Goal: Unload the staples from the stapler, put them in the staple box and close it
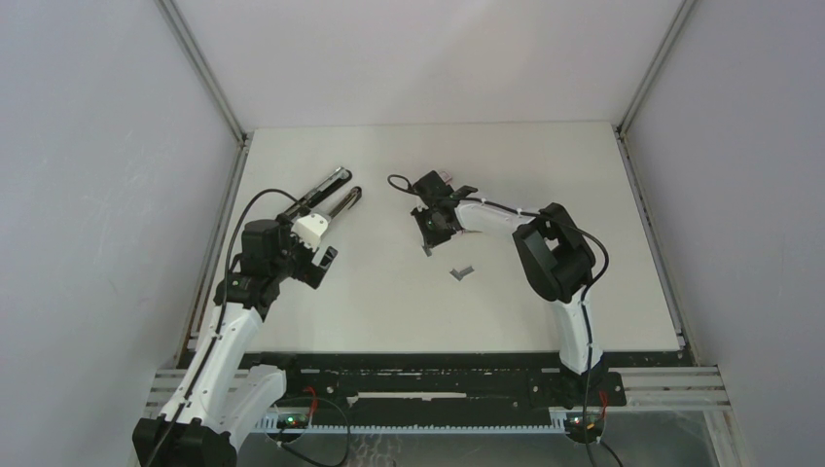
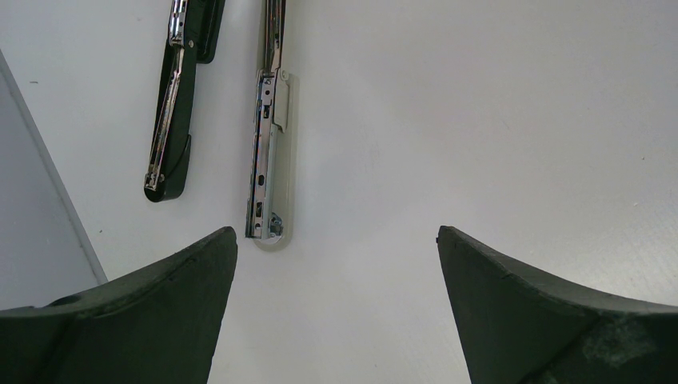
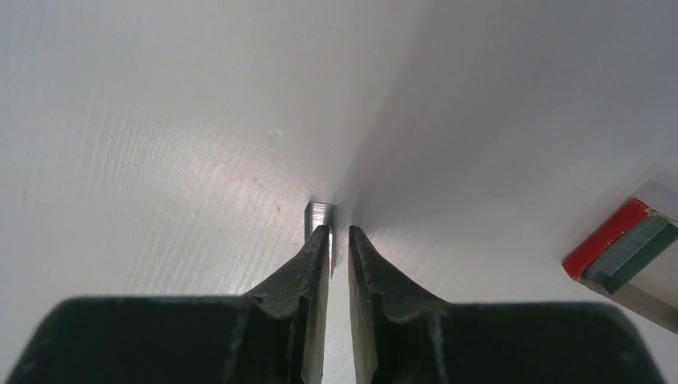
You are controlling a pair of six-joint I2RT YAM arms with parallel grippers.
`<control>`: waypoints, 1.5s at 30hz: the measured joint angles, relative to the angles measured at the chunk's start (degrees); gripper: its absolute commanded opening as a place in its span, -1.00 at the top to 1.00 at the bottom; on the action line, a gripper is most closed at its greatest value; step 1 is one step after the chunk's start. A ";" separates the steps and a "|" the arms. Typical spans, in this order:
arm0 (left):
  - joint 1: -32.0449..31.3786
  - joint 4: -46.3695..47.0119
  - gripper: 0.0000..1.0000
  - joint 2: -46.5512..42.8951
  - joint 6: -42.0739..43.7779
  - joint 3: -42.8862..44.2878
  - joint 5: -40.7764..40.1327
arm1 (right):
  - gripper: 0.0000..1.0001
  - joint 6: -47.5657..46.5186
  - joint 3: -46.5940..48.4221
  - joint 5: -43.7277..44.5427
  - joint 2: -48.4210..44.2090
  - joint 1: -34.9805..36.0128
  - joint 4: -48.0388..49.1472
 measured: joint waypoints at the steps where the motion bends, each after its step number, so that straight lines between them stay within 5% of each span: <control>1: 0.00 0.00 -0.99 0.00 0.02 0.00 0.00 | 0.76 -0.02 0.09 0.04 0.09 0.00 -0.02; 13: 0.00 0.00 -1.00 0.00 0.00 0.00 -0.02 | 1.00 -0.24 0.42 0.50 0.59 0.02 -0.15; 30: 0.00 0.00 -0.99 0.00 0.02 0.00 0.00 | 1.00 -0.37 2.19 2.40 0.68 -0.37 -2.14; 45: -0.02 0.00 -0.99 0.00 0.02 0.00 -0.02 | 1.00 3.93 -0.52 8.63 -6.69 -9.01 -0.28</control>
